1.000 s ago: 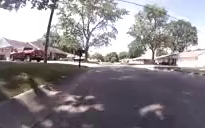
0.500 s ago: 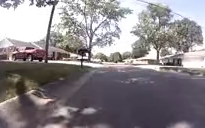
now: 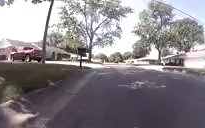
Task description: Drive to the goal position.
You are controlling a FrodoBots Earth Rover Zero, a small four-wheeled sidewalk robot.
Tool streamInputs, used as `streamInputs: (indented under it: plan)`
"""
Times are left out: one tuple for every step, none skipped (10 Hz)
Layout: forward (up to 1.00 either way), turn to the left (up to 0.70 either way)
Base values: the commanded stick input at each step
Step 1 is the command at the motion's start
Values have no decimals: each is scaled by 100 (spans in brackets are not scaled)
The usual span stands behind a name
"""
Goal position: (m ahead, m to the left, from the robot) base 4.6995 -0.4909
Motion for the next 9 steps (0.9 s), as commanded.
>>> streamInputs:
  plan:
    - [100, 2]
    - [100, 2]
    - [100, 2]
    - [100, 2]
    - [100, -7]
    - [100, -24]
    - [100, -29]
    - [100, -1]
    - [100, 0]
